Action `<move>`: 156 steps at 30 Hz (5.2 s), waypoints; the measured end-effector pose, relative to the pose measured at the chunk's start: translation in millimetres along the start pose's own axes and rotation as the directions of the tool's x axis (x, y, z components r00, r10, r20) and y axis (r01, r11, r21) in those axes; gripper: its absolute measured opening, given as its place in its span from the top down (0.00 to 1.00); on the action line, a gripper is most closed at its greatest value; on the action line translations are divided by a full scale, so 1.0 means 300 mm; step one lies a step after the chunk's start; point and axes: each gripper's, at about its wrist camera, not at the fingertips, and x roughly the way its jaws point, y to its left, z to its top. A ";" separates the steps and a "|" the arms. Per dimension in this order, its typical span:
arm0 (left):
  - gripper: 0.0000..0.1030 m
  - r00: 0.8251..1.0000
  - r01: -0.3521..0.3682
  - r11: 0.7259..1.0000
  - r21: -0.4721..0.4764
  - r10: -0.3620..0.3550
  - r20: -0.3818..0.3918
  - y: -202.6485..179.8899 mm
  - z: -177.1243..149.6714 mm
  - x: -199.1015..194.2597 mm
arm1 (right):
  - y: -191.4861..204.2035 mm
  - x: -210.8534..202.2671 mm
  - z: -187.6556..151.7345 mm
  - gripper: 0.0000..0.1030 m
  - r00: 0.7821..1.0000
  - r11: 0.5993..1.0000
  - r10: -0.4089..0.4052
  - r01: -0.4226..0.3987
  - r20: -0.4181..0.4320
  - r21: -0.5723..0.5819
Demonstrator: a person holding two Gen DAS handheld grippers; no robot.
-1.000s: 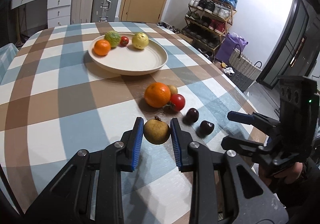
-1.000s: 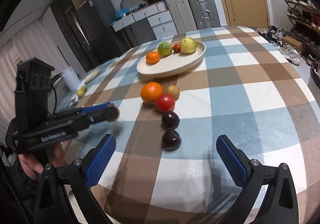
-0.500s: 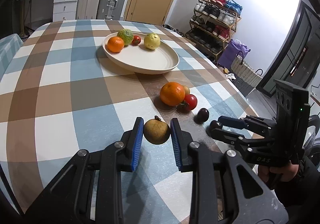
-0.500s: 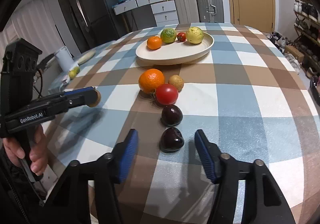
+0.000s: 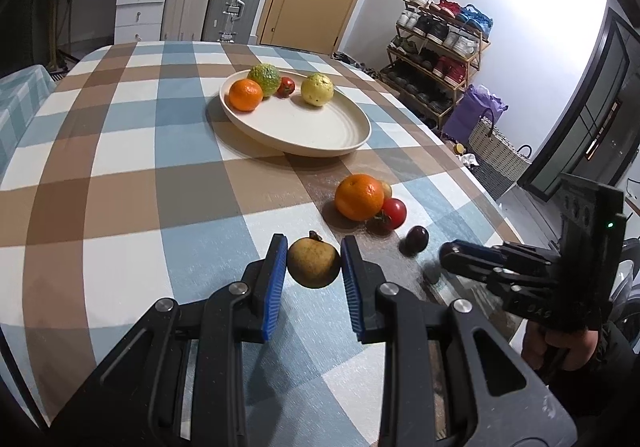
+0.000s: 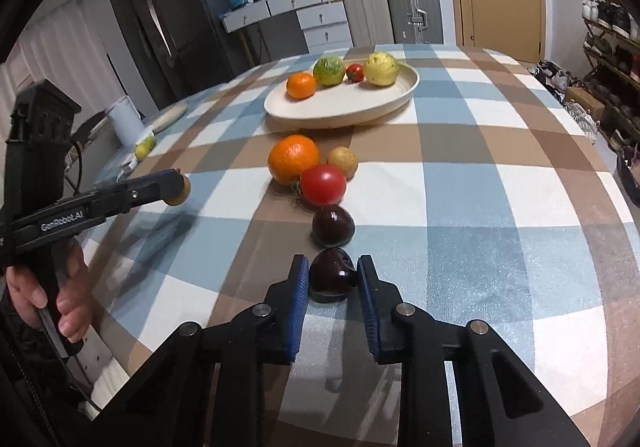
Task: Organize fruits
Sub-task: 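Carry the kiwi and dark plum onto the cream plate, then open both grippers on the plate and withdraw them, then grasp the large orange with the left gripper while the right gripper grasps the second dark plum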
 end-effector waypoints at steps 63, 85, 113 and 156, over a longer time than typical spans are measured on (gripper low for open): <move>0.76 1.000 -0.010 0.999 -0.052 0.009 -0.018 0.259 0.463 0.497 | -0.071 0.603 0.708 0.75 0.973 0.972 0.221 -0.215 -0.066 0.091; 0.33 0.997 -0.027 0.998 -0.049 0.030 0.066 0.231 0.483 0.411 | -0.117 0.424 0.724 0.32 0.970 0.962 0.236 -0.242 0.055 0.129; 0.01 0.973 -0.186 0.982 0.045 0.178 0.149 -0.123 0.318 0.028 | -0.055 -0.149 0.399 0.00 0.947 0.977 0.174 -0.201 0.271 0.076; 0.01 0.985 -0.165 0.986 -0.035 0.167 0.050 -0.051 0.029 0.064 | -0.013 0.030 0.068 0.25 0.993 0.991 0.113 -0.116 0.036 0.069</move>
